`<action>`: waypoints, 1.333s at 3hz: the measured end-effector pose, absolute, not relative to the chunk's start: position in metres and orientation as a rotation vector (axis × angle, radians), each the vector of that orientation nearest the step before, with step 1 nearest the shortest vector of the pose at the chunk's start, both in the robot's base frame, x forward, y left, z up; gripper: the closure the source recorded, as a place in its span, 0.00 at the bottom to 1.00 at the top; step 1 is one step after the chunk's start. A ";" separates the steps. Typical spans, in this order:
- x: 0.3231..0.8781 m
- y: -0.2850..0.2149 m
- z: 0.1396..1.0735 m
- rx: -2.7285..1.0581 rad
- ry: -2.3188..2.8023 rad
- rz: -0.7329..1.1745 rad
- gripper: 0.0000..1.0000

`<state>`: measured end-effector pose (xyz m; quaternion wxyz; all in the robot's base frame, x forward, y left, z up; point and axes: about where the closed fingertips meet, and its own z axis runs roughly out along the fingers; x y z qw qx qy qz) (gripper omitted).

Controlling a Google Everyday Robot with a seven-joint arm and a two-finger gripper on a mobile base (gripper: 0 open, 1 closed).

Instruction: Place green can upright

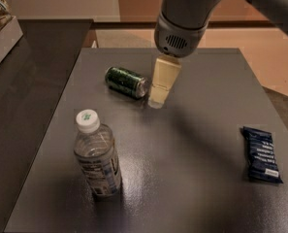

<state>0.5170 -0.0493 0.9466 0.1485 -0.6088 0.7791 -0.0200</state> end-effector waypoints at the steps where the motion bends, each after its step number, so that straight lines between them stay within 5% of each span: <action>1: 0.543 -0.026 0.930 -1.697 2.338 -0.102 0.00; 4: 0.610 0.032 0.893 -1.557 2.556 -0.167 0.00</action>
Offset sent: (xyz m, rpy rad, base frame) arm 0.0855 0.0628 -0.0525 -0.1522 0.1172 -0.2925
